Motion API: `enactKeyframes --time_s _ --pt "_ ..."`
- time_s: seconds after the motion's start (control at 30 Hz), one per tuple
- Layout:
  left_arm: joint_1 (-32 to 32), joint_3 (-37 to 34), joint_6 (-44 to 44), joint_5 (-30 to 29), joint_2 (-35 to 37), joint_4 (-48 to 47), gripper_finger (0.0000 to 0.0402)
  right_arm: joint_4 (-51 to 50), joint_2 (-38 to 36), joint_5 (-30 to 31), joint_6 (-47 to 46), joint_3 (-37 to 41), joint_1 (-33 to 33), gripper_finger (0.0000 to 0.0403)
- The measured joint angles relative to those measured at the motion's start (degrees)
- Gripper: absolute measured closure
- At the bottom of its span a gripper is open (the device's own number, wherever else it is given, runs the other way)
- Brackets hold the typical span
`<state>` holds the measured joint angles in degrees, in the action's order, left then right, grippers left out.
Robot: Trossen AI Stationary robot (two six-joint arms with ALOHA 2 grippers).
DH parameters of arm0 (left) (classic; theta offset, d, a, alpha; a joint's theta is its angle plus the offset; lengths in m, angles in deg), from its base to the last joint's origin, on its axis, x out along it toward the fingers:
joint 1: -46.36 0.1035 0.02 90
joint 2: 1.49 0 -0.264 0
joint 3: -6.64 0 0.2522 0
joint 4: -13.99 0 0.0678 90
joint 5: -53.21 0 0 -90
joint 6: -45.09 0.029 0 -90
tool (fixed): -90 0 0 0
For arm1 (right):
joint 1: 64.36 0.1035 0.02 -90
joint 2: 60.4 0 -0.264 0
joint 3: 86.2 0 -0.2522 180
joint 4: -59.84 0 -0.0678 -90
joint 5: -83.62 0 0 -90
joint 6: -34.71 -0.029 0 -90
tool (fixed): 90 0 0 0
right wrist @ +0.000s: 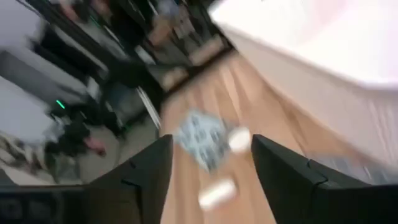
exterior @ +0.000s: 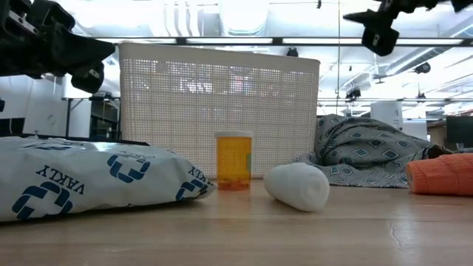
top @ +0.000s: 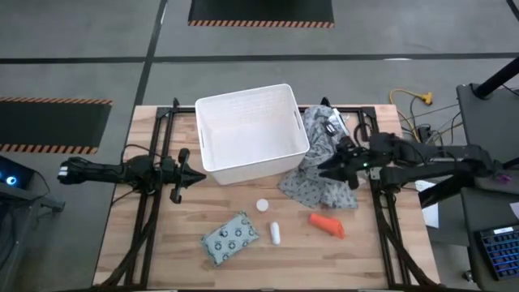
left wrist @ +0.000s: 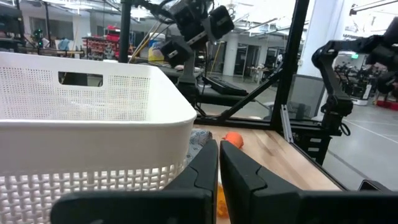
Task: Pick & place medical supplies in basket/bin
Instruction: Put the orange bandage into the white bin
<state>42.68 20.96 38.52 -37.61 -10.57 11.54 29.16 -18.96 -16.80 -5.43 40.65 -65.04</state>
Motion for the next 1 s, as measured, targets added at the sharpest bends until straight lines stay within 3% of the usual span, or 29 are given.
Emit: enactKeyframes --time_s 0.17,0.33,0.57,0.9,1.0 --pt "0.01 0.00 0.00 -0.01 -0.01 -0.03 0.0402 -11.44 8.06 -0.64 1.11 -7.78 2.40 0.0143" --pt "-0.01 0.00 0.00 -0.02 0.00 -0.07 0.0402 -13.32 16.34 -3.63 0.90 -11.35 6.48 0.0123" --pt "0.00 0.00 0.00 -0.02 0.00 -0.17 0.0402 -16.90 26.80 -6.68 1.55 -13.84 14.34 0.0132" --pt "0.00 0.00 0.00 -0.02 -0.02 -0.39 0.0402 -20.98 38.11 -6.06 -0.14 -14.27 22.41 0.0154" --pt "0.01 0.00 0.00 -0.03 -0.02 -0.39 0.0402 -24.40 41.28 -3.38 -0.87 -14.34 22.88 0.0154"
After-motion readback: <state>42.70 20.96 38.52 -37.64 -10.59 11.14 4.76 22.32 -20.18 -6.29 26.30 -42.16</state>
